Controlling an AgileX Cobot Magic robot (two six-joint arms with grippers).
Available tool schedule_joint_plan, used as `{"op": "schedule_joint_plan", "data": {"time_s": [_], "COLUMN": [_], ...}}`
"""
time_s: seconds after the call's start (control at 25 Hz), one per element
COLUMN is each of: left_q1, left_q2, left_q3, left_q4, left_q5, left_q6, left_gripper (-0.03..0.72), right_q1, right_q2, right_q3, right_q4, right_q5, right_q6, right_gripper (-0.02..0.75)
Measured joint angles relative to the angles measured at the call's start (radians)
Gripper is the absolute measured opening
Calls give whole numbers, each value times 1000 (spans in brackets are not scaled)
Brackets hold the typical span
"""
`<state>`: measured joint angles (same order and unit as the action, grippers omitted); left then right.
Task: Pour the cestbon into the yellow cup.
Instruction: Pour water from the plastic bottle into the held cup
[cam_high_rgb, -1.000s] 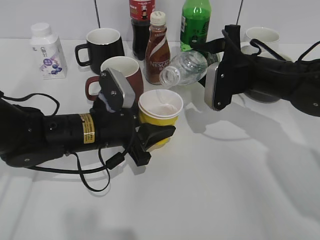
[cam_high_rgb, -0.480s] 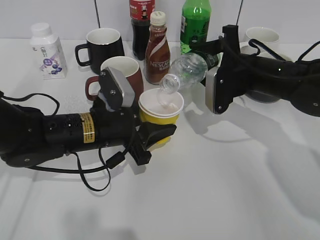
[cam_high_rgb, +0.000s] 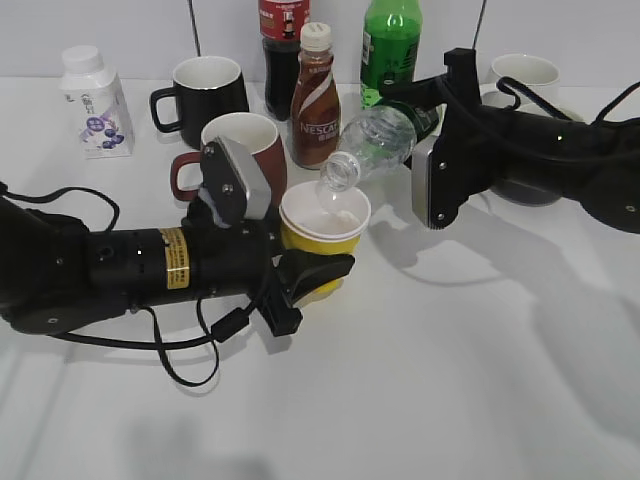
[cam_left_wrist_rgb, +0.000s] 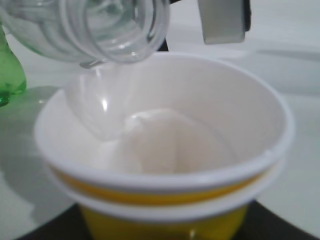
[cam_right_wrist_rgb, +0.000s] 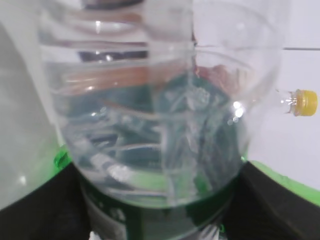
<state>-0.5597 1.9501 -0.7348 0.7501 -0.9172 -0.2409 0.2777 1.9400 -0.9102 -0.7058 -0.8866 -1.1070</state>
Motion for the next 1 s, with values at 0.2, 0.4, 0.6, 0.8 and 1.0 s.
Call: {"op": "schedule_joint_plan", "data": {"time_s": [0.2, 0.4, 0.6, 0.8, 1.0], "left_q1": [0, 0, 0, 0, 0], "left_q2": [0, 0, 0, 0, 0], "left_q3": [0, 0, 0, 0, 0], "left_q4": [2, 2, 3, 3, 3], "left_q5": [0, 0, 0, 0, 0], "left_q6": [0, 0, 0, 0, 0], "left_gripper": [331, 331, 331, 331, 331], "right_q1": [0, 0, 0, 0, 0], "right_q2": [0, 0, 0, 0, 0], "right_q3": [0, 0, 0, 0, 0], "right_q4": [1, 8, 17, 22, 37], "right_q5": [-1, -14, -16, -19, -31], "right_q6": [-24, -50, -84, -92, -124], "right_gripper": [484, 484, 484, 484, 484]}}
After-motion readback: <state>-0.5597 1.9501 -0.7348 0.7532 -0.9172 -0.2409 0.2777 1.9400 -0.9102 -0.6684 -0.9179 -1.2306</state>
